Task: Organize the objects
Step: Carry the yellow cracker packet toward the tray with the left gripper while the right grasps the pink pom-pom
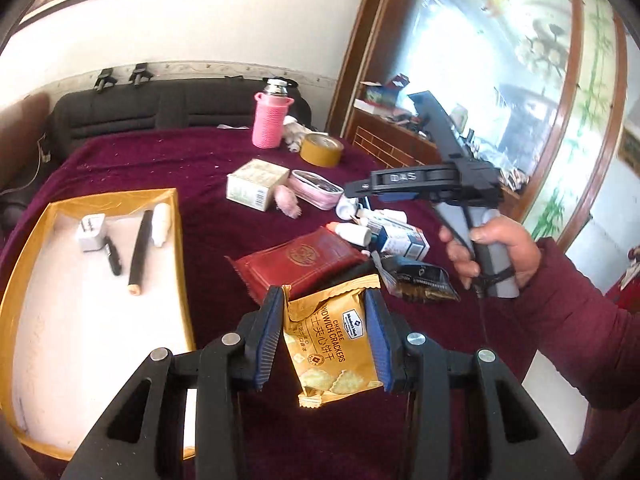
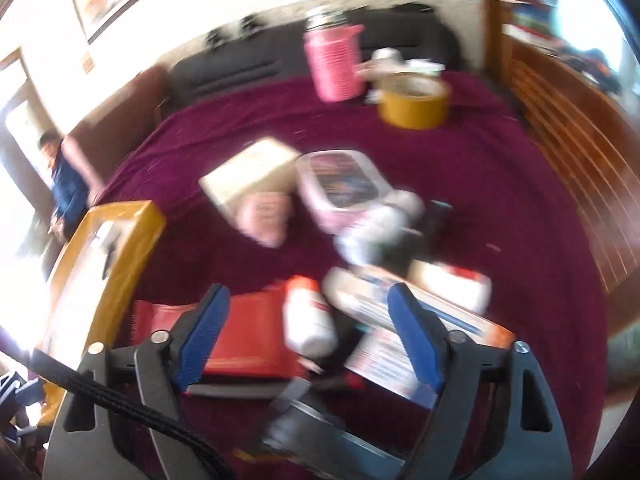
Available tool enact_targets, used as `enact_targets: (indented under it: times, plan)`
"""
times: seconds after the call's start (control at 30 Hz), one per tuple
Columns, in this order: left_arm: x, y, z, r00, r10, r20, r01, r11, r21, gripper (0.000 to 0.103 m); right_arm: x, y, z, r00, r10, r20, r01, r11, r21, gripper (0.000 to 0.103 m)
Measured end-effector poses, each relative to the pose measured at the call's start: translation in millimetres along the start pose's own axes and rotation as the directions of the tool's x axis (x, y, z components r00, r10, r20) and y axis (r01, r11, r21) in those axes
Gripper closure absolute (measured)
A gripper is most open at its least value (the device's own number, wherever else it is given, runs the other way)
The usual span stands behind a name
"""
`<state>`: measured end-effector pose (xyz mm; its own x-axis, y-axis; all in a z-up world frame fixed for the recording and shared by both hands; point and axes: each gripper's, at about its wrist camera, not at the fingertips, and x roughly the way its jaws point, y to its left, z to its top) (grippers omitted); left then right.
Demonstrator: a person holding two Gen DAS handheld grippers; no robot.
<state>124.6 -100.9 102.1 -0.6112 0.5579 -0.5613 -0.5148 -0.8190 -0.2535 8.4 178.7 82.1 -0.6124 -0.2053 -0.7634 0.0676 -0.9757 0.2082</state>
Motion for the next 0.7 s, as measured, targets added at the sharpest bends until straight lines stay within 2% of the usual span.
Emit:
enact_targets:
  times: [0.07,0.17,0.23,0.3,0.33,0.37,0.4,0.47,0.63,0.7]
  plan:
    - [-6,11,-1,1.0,0.01,0.013,-0.01,1.0,-0.025,0.068,21,19,16,1.0,-0.016,-0.025,0.015,0.999,-0.029,0.026]
    - [-15,27,-5,0.999,0.039,0.028,-0.038,0.998,-0.056,0.068,58,39,35,0.994,-0.088,-0.064,0.084,0.994,-0.064,0.029]
    - [-22,39,-8,0.997,0.065,0.031,-0.062,0.995,-0.075,0.068,94,44,47,0.986,-0.111,-0.127,0.103,0.992,-0.073,0.029]
    - [-29,54,-12,0.996,0.089,0.03,-0.086,0.992,-0.098,0.068,112,47,51,0.977,-0.138,-0.16,0.128,0.989,-0.072,0.032]
    - [-33,62,-13,0.994,0.102,0.032,-0.098,0.989,-0.113,0.07,122,47,54,0.972,-0.168,-0.165,0.158,0.985,-0.072,0.044]
    - [-35,68,-14,0.993,0.112,0.032,-0.107,0.987,-0.123,0.071,128,47,54,0.969,-0.177,-0.172,0.167,0.983,-0.071,0.066]
    - [-39,76,-15,0.991,0.127,0.032,-0.122,0.983,-0.139,0.071,134,47,54,0.967,-0.169,-0.19,0.16,0.985,-0.064,0.076]
    - [-44,88,-16,0.989,0.143,0.039,-0.135,0.977,-0.166,0.071,141,43,53,0.96,-0.166,-0.226,0.162,0.986,-0.032,0.079]
    - [-49,108,-12,0.984,0.173,0.052,-0.16,0.968,-0.192,0.074,116,38,50,0.97,-0.154,-0.186,0.155,0.988,-0.013,0.081]
    - [-44,107,-14,0.991,0.133,0.028,-0.126,0.974,-0.189,0.074,99,39,49,0.978,-0.12,-0.17,0.12,0.993,-0.007,0.08]
